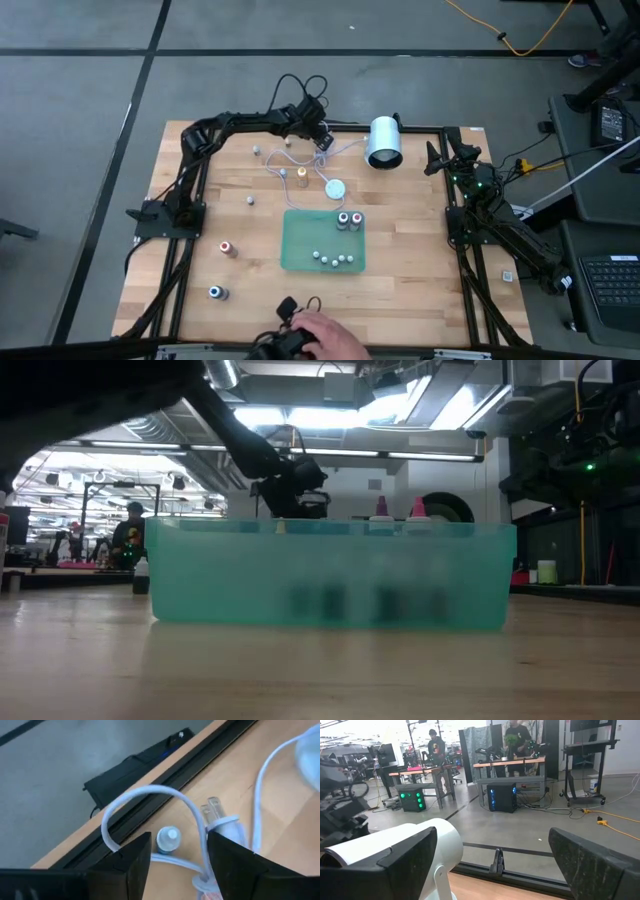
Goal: Pick & Place food coloring
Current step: Put the top small blue food coloring bottle into the bin
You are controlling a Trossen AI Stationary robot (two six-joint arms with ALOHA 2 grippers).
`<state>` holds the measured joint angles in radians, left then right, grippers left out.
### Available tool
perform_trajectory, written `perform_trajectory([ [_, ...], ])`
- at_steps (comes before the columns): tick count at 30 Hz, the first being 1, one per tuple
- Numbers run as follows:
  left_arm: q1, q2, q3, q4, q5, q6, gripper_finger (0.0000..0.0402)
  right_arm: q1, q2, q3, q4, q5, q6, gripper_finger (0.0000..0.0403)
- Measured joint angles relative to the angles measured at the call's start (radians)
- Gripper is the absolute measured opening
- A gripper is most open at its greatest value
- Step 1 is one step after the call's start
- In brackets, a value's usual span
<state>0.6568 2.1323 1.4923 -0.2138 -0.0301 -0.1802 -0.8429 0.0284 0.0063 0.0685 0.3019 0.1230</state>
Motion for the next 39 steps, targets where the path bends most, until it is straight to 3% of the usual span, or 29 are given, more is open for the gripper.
perform_trajectory([
  [25, 0.006, 0.006, 0.046, -0.07, -0.005, -0.034, 0.0185, 0.0, 0.0, 0.0, 0.0, 0.0, 0.0, 0.0384],
  [39, 0.007, 0.006, 0.046, -0.044, -0.061, -0.051, 0.0173, 0.0, 0.0, 0.0, 0.0, 0.0, 0.0, 0.0384],
])
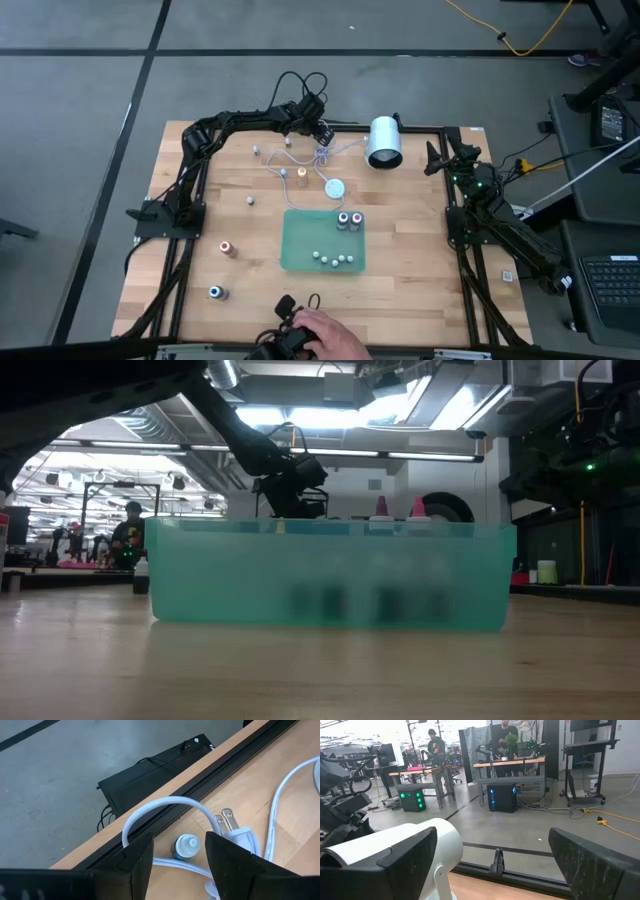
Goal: Pick & Place food coloring
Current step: Put the top small blue food coloring bottle into the bin
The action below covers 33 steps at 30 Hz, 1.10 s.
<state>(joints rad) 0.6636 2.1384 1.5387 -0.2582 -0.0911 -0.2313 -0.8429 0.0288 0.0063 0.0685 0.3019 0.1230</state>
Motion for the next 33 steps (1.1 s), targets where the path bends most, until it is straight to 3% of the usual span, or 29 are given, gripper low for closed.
perform_trajectory([
  [22, -0.01, 0.019, -0.001, 0.017, 0.037, 0.025, 0.0166, 0.0, 0.0, 0.0, 0.0, 0.0, 0.0, 0.0384],
  [33, -0.01, 0.019, -0.001, 0.023, 0.047, 0.037, 0.0135, 0.0, 0.0, 0.0, 0.0, 0.0, 0.0, 0.0384],
])
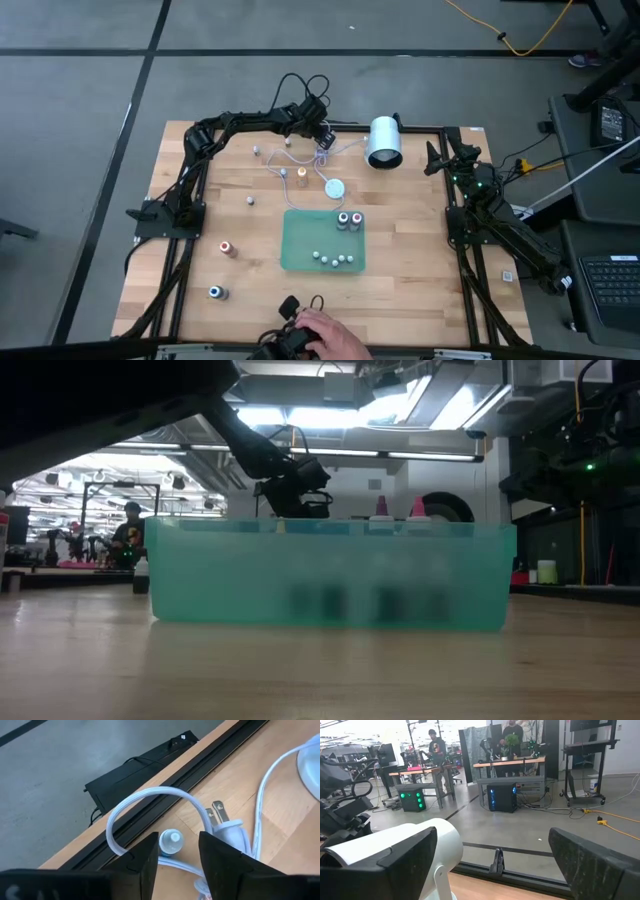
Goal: Pick & Place food coloring
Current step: Put the top small blue food coloring bottle into the bin
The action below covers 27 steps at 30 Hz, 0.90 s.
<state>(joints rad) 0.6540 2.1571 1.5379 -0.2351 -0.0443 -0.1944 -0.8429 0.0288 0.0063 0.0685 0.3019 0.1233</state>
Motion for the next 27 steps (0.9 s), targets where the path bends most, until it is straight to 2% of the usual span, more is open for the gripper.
perform_trajectory([
  [27, 0.014, 0.0, 0.0, 0.006, 0.038, 0.012, 0.0134, 0.0, 0.0, 0.0, 0.0, 0.0, 0.0, 0.0384],
])
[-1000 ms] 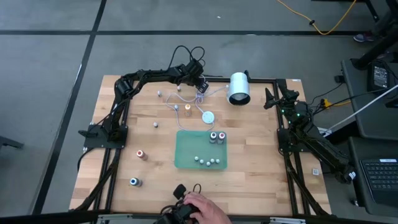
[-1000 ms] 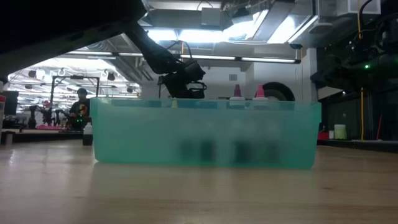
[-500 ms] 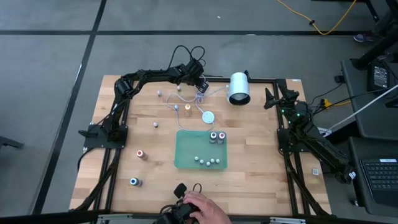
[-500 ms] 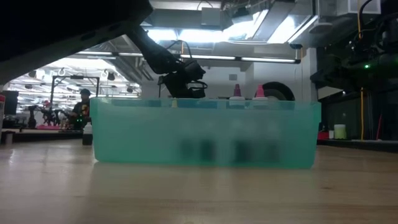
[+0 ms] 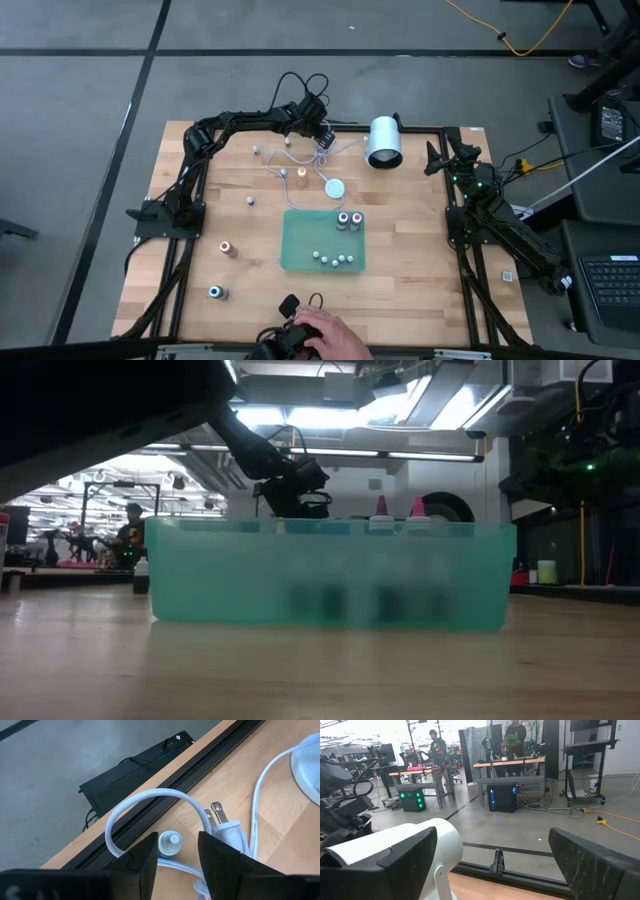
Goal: Pick & Place food coloring
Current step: Put the top small blue food coloring bottle into the bin
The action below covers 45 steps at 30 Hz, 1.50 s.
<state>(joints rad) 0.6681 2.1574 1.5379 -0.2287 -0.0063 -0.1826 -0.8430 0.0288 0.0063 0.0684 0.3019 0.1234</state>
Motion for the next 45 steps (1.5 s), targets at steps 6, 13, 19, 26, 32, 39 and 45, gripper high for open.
perform_trajectory([
  [6, 0.004, 0.0, 0.0, -0.013, 0.007, -0.013, 0.0134, 0.0, 0.0, 0.0, 0.0, 0.0, 0.0, 0.0384],
  [13, 0.004, 0.0, 0.0, -0.013, 0.008, -0.014, 0.0134, 0.0, 0.0, 0.0, 0.0, 0.0, 0.0, 0.0384],
  [19, 0.004, 0.0, 0.0, -0.012, 0.01, -0.014, 0.013, 0.0, 0.0, 0.0, 0.0, 0.0, 0.0, 0.0384],
  [26, 0.004, 0.0, 0.0, -0.003, 0.032, -0.006, 0.01, 0.0, 0.0, 0.0, 0.0, 0.0, 0.0, 0.0384],
  [32, 0.001, 0.014, 0.0, 0.008, 0.053, -0.006, 0.008, 0.0, 0.0, 0.0, 0.0, 0.0, 0.0, 0.0384],
  [39, 0.001, 0.013, 0.0, 0.009, 0.05, -0.006, 0.0075, 0.0, 0.0, 0.0, 0.0, 0.0, 0.0, 0.0384],
  [45, -0.004, 0.013, 0.0, 0.007, 0.025, -0.006, 0.0075, 0.0, 0.0, 0.0, 0.0, 0.0, 0.0, 0.0384],
])
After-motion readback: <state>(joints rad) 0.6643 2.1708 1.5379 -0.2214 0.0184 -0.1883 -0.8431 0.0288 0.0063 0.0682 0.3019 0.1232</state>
